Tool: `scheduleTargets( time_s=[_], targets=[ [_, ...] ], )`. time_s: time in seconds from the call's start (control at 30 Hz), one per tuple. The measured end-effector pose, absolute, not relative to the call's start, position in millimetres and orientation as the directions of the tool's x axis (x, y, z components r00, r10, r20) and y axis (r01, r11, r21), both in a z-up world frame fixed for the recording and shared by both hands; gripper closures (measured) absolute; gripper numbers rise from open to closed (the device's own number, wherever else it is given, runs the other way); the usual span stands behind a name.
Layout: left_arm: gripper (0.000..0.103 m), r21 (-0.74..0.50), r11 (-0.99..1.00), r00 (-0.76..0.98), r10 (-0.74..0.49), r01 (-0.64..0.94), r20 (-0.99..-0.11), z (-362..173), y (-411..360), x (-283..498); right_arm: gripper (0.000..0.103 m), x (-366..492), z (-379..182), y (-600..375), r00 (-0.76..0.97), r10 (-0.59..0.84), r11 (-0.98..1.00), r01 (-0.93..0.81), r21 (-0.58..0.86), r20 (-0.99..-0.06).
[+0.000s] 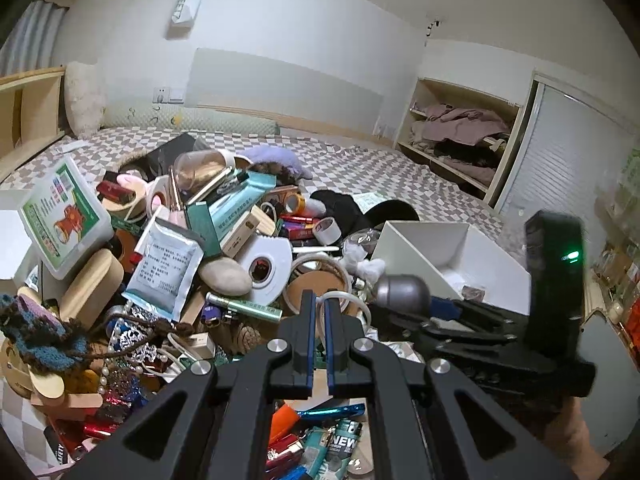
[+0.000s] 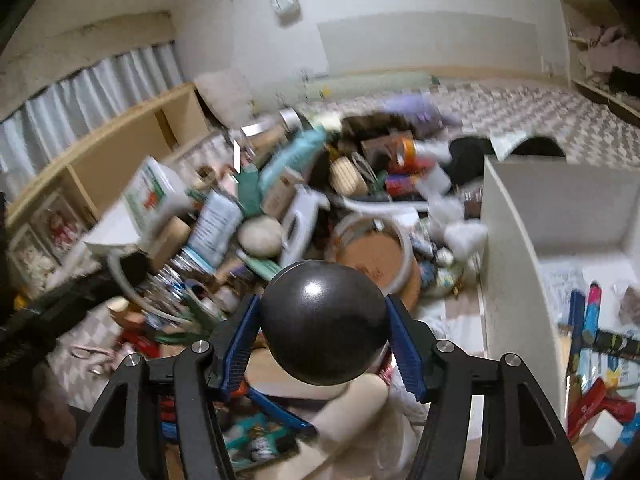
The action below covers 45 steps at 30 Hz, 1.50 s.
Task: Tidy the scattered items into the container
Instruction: 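Carry the dark grey ball over the white box with the right tool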
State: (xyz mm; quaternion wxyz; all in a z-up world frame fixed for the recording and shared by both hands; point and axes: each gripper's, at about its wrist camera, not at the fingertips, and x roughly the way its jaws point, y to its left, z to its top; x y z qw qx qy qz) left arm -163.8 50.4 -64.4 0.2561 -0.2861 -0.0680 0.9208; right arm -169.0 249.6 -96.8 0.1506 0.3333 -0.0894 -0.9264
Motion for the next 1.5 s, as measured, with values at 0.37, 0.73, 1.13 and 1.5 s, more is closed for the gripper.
scheduleTargets(
  time_s=[0.37, 0.73, 1.13, 1.5],
  targets=[
    [0.098, -0.244, -0.849, -0.736, 0.528, -0.469, -0.423, -21.3, 62.3, -150.7, 0.04, -140.3, -33.6, 270.0, -0.825, -0.36, -0.923, 0.248, 0.294, -0.436],
    [0.098, -0.203, -0.815, -0.729, 0.576, -0.542, -0.37, 13.7, 101.4, -133.6, 0.04, -112.9, -2.8, 314.2, -0.881, -0.301, -0.935, 0.196, 0.296, -0.366],
    [0.098, -0.2, -0.757, -0.677, 0.648, -0.622, -0.349, 27.5, 160.5, -124.5, 0.04, -83.4, 10.9, 375.6, -0.916, -0.196, -0.956, 0.099, 0.276, -0.35],
    [0.098, -0.221, -0.693, -0.596, 0.71, -0.686, -0.375, 15.9, 224.0, -120.8, 0.04, -64.4, -17.5, 442.3, -0.91, -0.095, -0.947, -0.043, 0.32, -0.404]
  ],
)
